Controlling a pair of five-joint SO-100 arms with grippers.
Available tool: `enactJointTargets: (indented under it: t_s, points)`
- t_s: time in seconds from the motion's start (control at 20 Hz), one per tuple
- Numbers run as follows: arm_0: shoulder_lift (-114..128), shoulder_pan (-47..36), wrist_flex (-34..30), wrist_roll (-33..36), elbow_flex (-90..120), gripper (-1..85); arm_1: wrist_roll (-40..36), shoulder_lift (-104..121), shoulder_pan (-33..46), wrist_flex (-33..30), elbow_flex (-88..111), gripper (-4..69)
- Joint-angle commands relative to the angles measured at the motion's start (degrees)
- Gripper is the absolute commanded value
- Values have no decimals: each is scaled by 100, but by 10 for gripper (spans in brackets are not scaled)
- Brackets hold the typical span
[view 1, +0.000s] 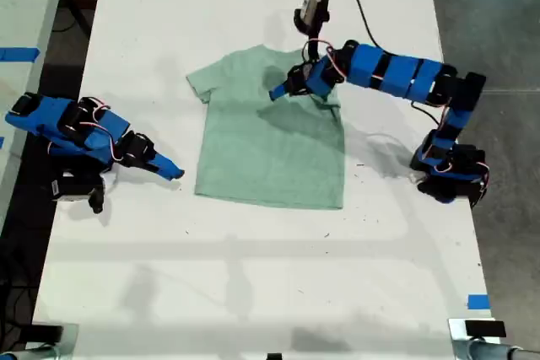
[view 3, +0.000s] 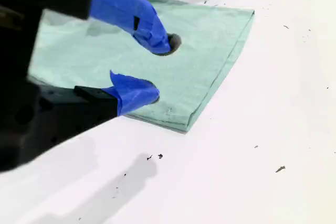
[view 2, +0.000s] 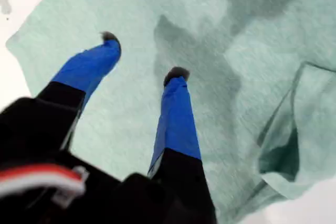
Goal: Fold t shirt
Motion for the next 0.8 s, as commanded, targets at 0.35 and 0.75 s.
enactJointTargets:
  t_s: [0.35,0.75]
  points:
    - [44,26,18,-97,9,113,334,8868,861,-229,5159,30]
    - [44,26,18,-97,9,114,3375,11241,-1960,536,9360,6]
